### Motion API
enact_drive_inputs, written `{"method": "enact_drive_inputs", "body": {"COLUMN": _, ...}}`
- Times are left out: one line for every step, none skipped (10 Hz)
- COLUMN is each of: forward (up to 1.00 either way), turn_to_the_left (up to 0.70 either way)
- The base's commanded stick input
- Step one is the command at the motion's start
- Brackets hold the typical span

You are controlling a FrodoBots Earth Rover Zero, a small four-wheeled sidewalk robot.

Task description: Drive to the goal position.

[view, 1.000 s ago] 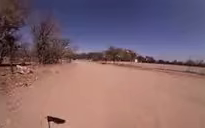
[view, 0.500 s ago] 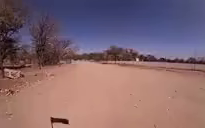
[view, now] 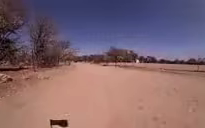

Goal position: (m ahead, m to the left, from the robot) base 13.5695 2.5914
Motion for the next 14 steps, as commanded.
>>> {"method": "enact_drive_inputs", "body": {"forward": 1.0, "turn_to_the_left": 0.0}}
{"method": "enact_drive_inputs", "body": {"forward": 1.0, "turn_to_the_left": 0.0}}
{"method": "enact_drive_inputs", "body": {"forward": 1.0, "turn_to_the_left": 0.0}}
{"method": "enact_drive_inputs", "body": {"forward": 1.0, "turn_to_the_left": 0.0}}
{"method": "enact_drive_inputs", "body": {"forward": 1.0, "turn_to_the_left": 0.0}}
{"method": "enact_drive_inputs", "body": {"forward": 1.0, "turn_to_the_left": 0.0}}
{"method": "enact_drive_inputs", "body": {"forward": 1.0, "turn_to_the_left": 0.02}}
{"method": "enact_drive_inputs", "body": {"forward": 1.0, "turn_to_the_left": 0.1}}
{"method": "enact_drive_inputs", "body": {"forward": 1.0, "turn_to_the_left": 0.18}}
{"method": "enact_drive_inputs", "body": {"forward": 1.0, "turn_to_the_left": 0.26}}
{"method": "enact_drive_inputs", "body": {"forward": 1.0, "turn_to_the_left": 0.26}}
{"method": "enact_drive_inputs", "body": {"forward": 1.0, "turn_to_the_left": 0.24}}
{"method": "enact_drive_inputs", "body": {"forward": 1.0, "turn_to_the_left": 0.22}}
{"method": "enact_drive_inputs", "body": {"forward": 1.0, "turn_to_the_left": 0.21}}
